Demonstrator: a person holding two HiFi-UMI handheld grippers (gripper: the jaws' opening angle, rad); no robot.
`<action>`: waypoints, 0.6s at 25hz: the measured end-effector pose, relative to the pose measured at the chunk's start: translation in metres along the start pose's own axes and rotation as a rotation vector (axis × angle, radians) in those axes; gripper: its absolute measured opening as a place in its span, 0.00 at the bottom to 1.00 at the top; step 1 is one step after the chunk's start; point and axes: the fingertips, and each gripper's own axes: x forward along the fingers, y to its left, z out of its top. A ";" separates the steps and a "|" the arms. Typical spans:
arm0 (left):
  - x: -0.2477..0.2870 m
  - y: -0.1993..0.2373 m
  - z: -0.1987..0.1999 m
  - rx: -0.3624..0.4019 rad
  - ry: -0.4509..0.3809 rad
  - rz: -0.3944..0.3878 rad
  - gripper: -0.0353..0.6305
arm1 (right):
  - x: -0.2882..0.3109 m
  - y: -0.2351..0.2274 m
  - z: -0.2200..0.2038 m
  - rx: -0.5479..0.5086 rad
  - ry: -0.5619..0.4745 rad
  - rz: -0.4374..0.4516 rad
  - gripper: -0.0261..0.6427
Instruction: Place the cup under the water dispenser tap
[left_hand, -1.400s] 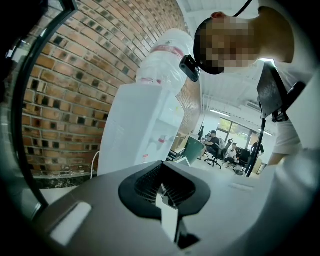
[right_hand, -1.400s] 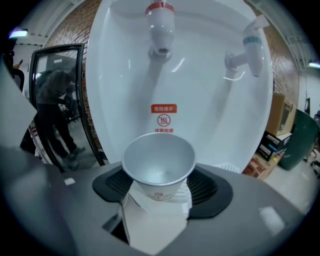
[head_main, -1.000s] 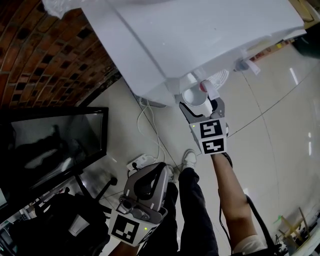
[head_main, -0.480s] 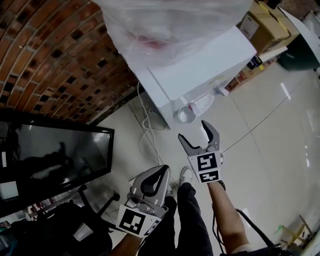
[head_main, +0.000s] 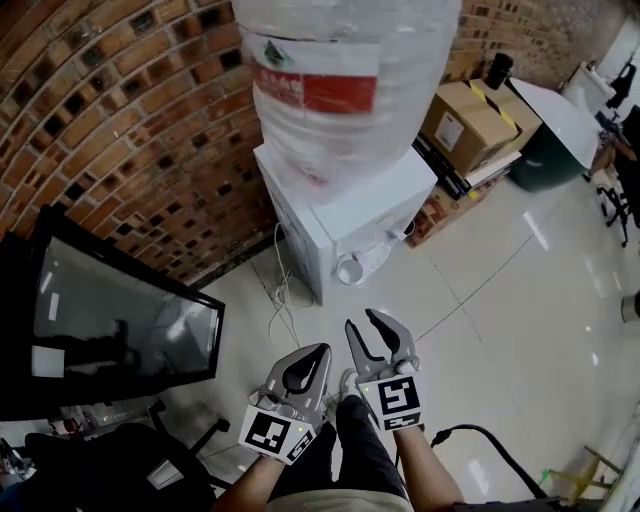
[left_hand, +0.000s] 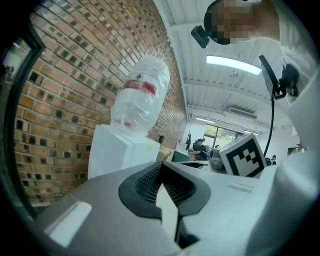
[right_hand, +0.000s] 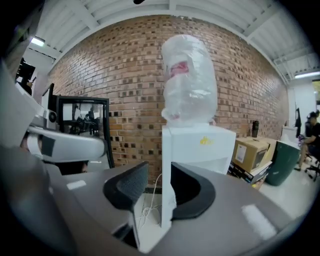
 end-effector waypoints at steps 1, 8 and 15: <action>-0.003 -0.005 0.008 0.006 -0.011 -0.011 0.04 | -0.010 0.004 0.011 -0.004 -0.012 -0.003 0.25; -0.029 -0.040 0.052 0.061 -0.055 -0.093 0.04 | -0.073 0.027 0.064 -0.035 -0.063 -0.021 0.14; -0.059 -0.070 0.077 0.087 -0.103 -0.148 0.04 | -0.118 0.055 0.100 -0.061 -0.109 -0.024 0.08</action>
